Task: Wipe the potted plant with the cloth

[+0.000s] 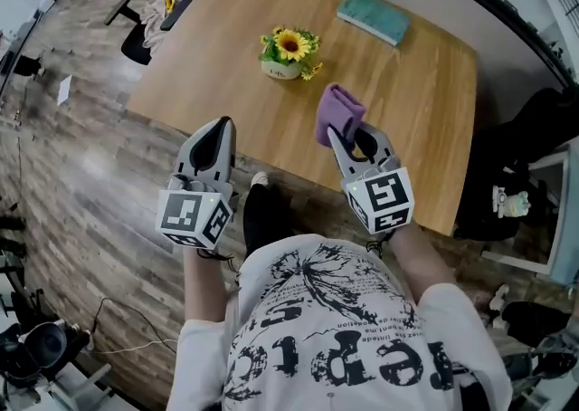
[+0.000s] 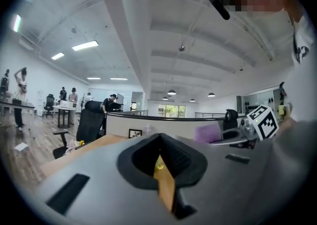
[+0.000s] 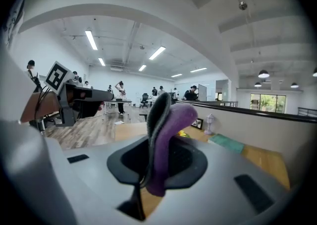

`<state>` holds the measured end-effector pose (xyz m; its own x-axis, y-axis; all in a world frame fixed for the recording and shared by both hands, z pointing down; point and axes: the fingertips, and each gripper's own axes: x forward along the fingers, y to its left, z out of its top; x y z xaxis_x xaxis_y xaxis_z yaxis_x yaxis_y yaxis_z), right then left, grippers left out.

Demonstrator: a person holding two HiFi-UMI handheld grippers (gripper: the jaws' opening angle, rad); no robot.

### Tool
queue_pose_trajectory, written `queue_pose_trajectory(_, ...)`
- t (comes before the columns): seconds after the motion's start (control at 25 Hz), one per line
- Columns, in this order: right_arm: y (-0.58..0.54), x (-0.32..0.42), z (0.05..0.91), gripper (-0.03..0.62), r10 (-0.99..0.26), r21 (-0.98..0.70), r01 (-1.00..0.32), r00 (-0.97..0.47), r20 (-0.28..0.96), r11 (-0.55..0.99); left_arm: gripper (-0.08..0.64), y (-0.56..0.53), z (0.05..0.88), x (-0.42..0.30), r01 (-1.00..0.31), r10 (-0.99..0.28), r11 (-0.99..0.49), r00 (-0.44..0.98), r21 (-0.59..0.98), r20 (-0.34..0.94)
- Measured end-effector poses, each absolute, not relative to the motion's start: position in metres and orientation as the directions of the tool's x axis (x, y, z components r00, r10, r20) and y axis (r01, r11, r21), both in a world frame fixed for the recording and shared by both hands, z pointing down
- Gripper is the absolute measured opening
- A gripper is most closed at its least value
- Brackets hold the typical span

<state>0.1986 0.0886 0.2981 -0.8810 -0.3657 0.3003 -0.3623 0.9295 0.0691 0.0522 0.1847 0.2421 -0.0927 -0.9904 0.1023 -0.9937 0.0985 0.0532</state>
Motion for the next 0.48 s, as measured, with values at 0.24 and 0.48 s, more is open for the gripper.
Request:
queue_pose_trajectory(0.24, 0.021, 0.156, 0.318, 0.069, -0.569, 0.046, -0.6, -0.727, 0.384, 0.799, 0.003, 0.084, 0.25, -0.002, -0.992, -0.976, -0.128, 0.128, 0.016, 0.174)
queue_pose_trajectory(0.48, -0.024, 0.115, 0.319, 0.071, -0.648, 0.078, -0.678, -0.653, 0.391, 0.731, 0.003, 0.025, 0.261, -0.037, -0.959, -0.938, -0.283, 0.273, -0.014, 0.214)
